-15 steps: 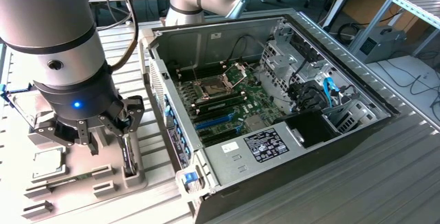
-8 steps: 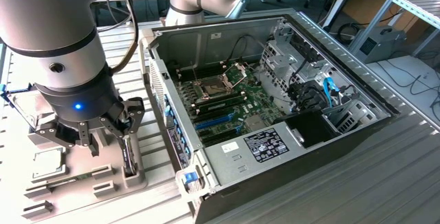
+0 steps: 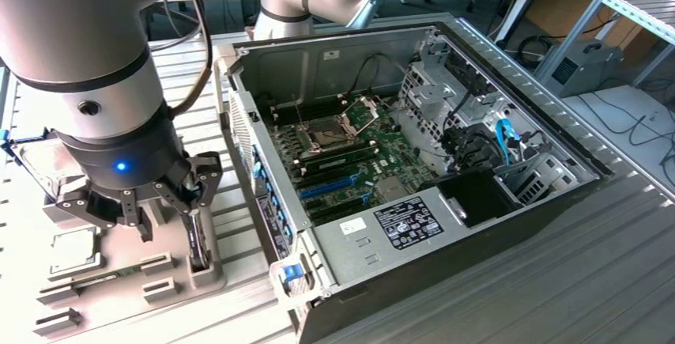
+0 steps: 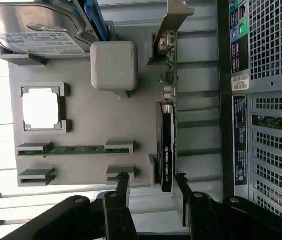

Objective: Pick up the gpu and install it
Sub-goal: 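Pick up the gpu and move the gpu toward the slot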

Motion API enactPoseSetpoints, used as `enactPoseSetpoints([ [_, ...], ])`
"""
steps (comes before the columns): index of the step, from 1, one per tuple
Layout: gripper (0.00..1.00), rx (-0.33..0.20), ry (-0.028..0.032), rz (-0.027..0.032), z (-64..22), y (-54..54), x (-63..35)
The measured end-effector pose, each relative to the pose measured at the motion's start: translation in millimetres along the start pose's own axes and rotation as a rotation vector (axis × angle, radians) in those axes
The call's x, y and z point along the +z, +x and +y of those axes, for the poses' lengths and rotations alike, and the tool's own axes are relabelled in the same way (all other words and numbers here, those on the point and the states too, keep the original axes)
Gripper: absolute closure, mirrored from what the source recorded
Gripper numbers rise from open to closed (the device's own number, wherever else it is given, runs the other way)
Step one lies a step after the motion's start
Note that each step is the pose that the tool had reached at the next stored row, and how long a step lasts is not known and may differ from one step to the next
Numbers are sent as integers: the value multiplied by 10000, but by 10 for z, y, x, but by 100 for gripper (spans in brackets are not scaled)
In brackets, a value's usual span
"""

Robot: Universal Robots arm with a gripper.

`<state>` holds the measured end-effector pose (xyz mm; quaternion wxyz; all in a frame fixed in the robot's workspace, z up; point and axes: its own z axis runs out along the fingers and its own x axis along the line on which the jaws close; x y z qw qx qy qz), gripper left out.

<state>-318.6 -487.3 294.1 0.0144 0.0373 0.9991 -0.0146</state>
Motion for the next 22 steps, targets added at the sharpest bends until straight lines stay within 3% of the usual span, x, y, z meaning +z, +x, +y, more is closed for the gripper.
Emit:
enactPoseSetpoints([
  [22, 52, -1, 52, -4, 3, 3, 90],
])
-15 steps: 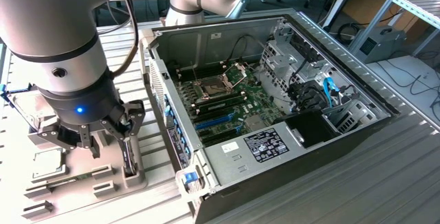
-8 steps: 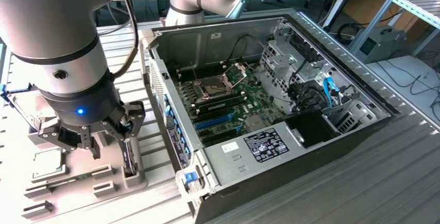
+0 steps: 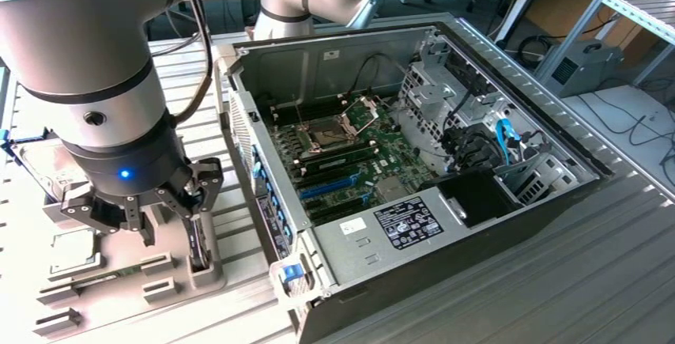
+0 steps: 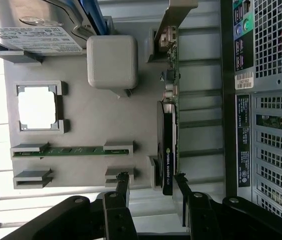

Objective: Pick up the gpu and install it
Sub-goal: 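Pick up the gpu and move the gpu toward the slot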

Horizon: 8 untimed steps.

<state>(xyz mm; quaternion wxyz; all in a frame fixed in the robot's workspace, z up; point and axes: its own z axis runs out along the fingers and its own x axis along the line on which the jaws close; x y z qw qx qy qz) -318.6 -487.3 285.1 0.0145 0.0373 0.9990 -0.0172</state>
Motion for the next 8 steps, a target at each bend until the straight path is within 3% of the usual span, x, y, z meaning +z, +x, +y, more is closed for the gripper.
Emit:
enactPoseSetpoints([
  [8, 52, 0, 22, -2, 1, 1, 39],
])
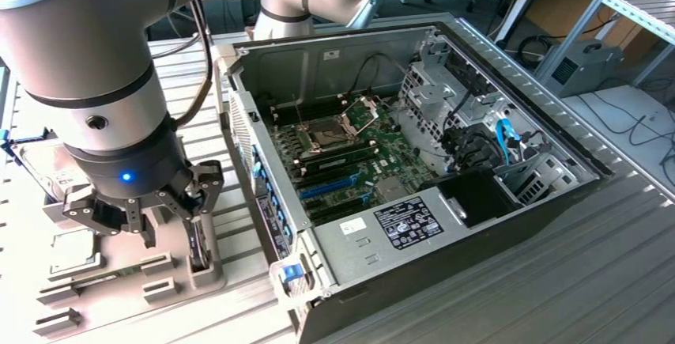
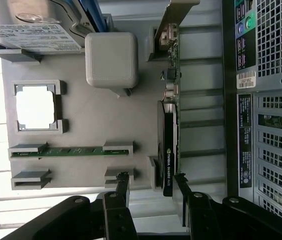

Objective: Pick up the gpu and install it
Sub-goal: 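Pick up the gpu and move the gpu toward the slot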

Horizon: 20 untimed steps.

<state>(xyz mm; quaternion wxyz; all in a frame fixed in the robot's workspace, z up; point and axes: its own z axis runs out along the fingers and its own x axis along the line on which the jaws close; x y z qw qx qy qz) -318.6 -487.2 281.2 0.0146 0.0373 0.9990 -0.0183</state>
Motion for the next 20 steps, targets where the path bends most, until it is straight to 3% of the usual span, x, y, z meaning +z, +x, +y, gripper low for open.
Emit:
enactPoseSetpoints([
  [20, 52, -2, 59, -5, 3, 2, 86],
])
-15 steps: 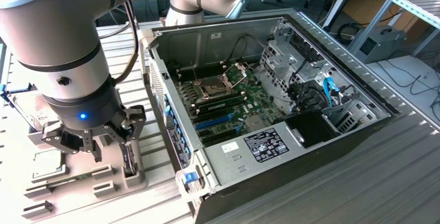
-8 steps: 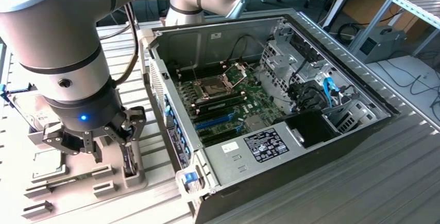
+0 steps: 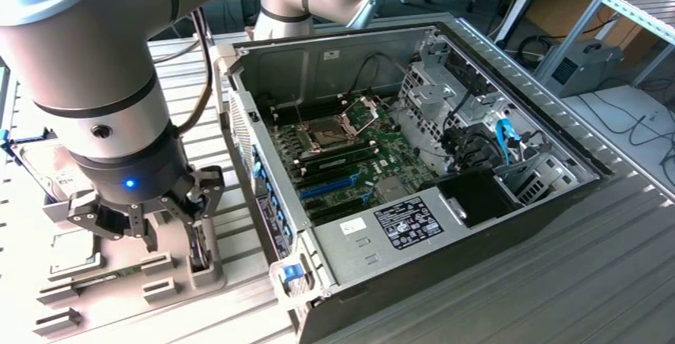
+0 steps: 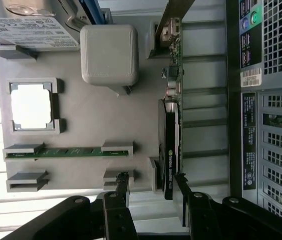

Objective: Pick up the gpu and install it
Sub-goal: 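Pick up the gpu and move the gpu toward the slot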

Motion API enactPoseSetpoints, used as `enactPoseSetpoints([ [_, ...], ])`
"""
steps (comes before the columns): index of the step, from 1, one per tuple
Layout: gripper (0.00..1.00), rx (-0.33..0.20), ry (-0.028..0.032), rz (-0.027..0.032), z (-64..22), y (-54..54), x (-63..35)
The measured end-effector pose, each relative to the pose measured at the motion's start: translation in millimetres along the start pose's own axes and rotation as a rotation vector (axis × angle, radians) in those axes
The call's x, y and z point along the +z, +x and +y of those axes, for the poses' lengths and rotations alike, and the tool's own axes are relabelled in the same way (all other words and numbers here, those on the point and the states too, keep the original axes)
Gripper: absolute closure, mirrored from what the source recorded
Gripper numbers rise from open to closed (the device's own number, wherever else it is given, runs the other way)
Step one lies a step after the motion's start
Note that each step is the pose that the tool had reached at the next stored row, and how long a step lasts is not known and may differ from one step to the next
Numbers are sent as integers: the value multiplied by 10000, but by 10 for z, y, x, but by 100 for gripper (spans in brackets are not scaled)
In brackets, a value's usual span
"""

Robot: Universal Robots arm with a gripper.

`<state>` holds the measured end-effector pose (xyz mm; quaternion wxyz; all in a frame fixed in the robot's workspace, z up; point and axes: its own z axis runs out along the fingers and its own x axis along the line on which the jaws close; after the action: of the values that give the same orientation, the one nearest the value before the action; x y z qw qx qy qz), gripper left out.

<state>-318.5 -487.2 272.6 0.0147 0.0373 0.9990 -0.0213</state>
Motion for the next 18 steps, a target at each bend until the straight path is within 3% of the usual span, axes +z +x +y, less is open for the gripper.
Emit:
enactPoseSetpoints([
  [18, 52, -3, 78, -5, 3, 2, 74],
])
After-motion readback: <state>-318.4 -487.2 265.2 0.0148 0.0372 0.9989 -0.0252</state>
